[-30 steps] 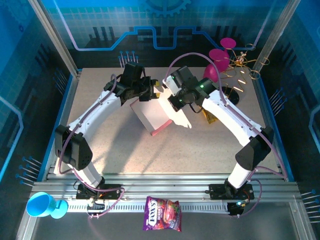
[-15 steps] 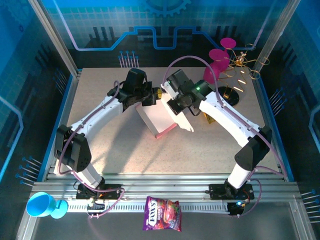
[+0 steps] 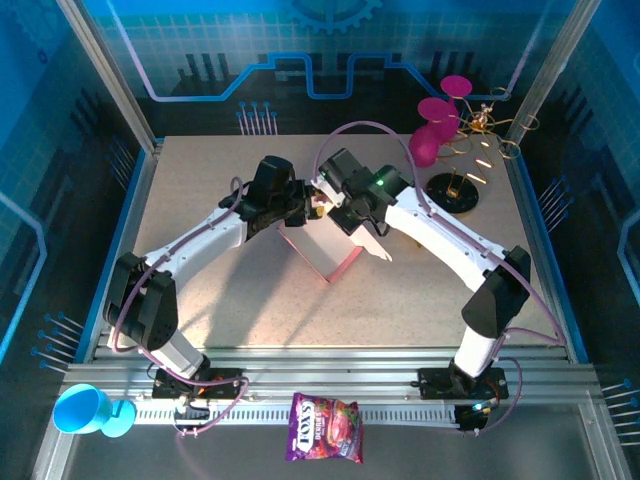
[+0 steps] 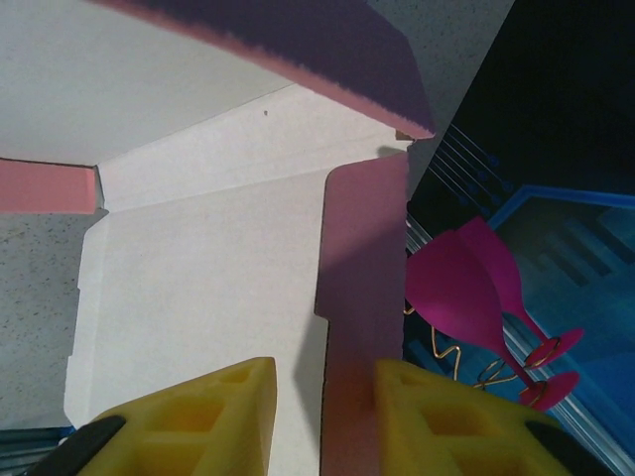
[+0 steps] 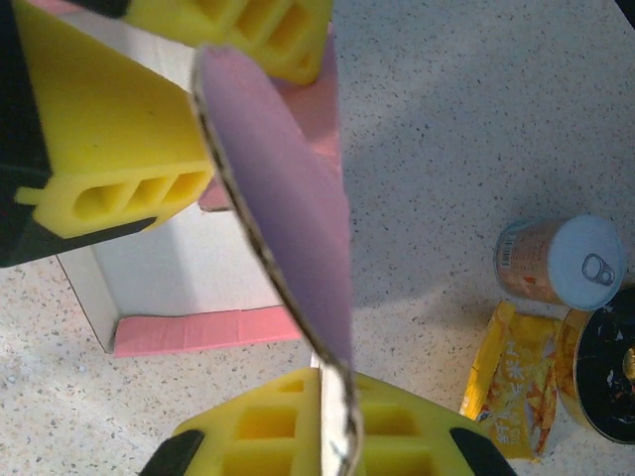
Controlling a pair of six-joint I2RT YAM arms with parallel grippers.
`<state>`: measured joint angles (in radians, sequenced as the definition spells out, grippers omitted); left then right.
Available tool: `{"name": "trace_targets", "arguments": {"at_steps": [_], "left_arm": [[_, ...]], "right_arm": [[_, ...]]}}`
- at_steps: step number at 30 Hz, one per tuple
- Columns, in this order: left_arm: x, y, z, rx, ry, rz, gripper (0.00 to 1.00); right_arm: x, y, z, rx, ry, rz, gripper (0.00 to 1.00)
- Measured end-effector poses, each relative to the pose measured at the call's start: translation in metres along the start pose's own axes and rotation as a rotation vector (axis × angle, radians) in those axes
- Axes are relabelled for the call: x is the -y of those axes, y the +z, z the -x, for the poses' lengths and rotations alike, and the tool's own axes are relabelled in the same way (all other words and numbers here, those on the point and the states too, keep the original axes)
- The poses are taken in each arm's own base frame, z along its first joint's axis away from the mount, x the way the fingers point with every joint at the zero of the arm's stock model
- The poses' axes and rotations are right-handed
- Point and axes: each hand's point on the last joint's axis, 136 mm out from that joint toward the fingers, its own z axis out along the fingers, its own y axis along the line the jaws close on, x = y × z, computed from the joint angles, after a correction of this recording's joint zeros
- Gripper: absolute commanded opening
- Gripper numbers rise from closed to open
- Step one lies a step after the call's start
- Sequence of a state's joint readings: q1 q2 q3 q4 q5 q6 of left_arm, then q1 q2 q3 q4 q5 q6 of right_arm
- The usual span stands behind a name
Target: Fold the paper box
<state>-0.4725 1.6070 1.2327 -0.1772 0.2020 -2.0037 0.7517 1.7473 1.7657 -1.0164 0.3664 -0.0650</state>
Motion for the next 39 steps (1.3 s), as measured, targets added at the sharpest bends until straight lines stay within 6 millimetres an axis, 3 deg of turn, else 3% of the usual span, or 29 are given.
{"name": "trace_targets", "arguments": {"at_steps": [4,12,15,20,23,28,32,36,39], "left_arm": [[-0.001,0.001,0.001,0.002,0.001,-0.002,0.32],[-0.024,0.0,0.009,-0.018,-0.006,0.029,0.67],[-0.034,-0.021,0.01,-0.029,-0.019,0.044,0.7],[-0.036,-0.074,-0.004,-0.095,-0.01,-0.008,0.7],[-0.038,-0.101,-0.003,-0.094,-0.019,-0.031,0.69],[-0.019,-0.128,0.02,-0.029,-0.083,-0.069,0.61],[0.016,-0.14,0.033,0.014,-0.087,-0.099,0.55],[0.045,-0.127,0.024,-0.009,-0.025,-0.089,0.55],[0.044,-0.109,0.016,-0.029,0.011,-0.046,0.55]], "right_arm": [[-0.006,0.004,-0.001,-0.002,-0.056,-0.008,0.0],[-0.005,0.014,-0.009,0.032,-0.207,-0.067,0.0],[-0.004,0.01,-0.005,0.083,-0.27,-0.077,0.0],[-0.003,0.001,0.01,0.186,-0.339,-0.093,0.0],[-0.002,-0.002,0.013,0.227,-0.386,-0.112,0.0],[-0.001,-0.004,0.017,0.268,-0.465,-0.145,0.0],[-0.002,-0.004,0.018,0.291,-0.522,-0.165,0.0],[-0.005,-0.003,0.02,0.302,-0.56,-0.174,0.0],[-0.009,-0.004,0.022,0.309,-0.576,-0.175,0.0]]}}
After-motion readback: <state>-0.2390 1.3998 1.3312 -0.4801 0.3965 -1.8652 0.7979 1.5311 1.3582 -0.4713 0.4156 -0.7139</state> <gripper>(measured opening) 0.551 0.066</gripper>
